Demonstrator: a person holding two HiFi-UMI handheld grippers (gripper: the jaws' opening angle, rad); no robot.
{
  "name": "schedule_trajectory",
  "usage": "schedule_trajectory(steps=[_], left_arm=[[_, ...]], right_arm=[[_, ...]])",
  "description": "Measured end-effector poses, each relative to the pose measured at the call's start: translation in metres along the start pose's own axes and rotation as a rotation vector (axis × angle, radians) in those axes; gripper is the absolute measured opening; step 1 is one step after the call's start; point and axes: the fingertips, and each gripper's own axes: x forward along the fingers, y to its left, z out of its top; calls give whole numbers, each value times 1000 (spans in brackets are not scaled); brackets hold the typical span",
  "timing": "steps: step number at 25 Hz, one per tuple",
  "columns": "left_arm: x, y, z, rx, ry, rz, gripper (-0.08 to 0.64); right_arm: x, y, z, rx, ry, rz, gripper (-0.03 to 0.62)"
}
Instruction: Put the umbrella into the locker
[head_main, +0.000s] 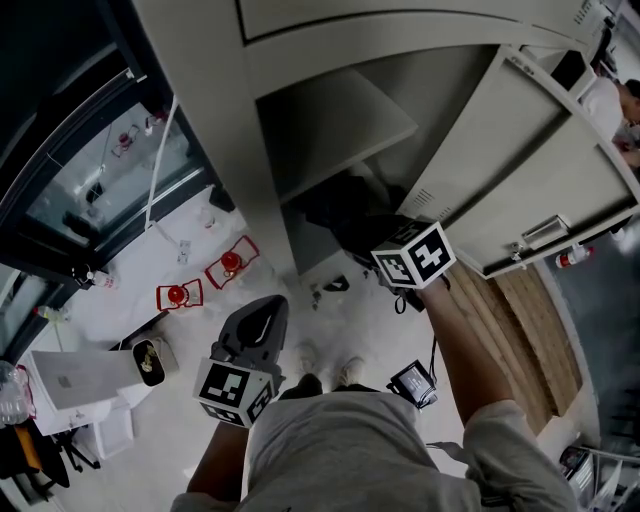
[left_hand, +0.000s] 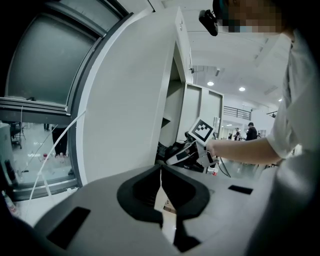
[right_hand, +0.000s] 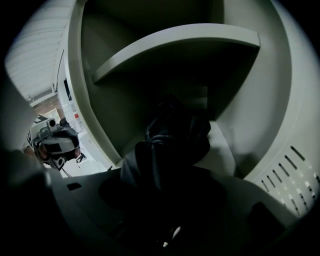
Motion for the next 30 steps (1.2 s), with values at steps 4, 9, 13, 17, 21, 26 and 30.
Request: schedule_trajectory(steps=[4,9,13,17,21,26,30], left_arm=[[0,4,1,-4,-6,8,21],[-1,7,0,-8,-2,14,20],[1,9,-2,-7,6,17,20],[3,7,-3,-6,6,10,20],[7,3,-4,-3,10,0,20],[7,2,-3,-2,12,-5,20],[5,1,-5,-2,16,-8,20]], right_arm=[[7,-4,1,-4,14,-5,247],[18,-9,-2,-15,48,-15,247],[24,-12,-4,-24,73,-14,247],[27,-11,-6,-41,98,-9,247],[28,-11,-8,-69,109,-14,249],[28,-10,-7,-47,102,-1,267],[25,-9,-7,-45,108,-1,284]])
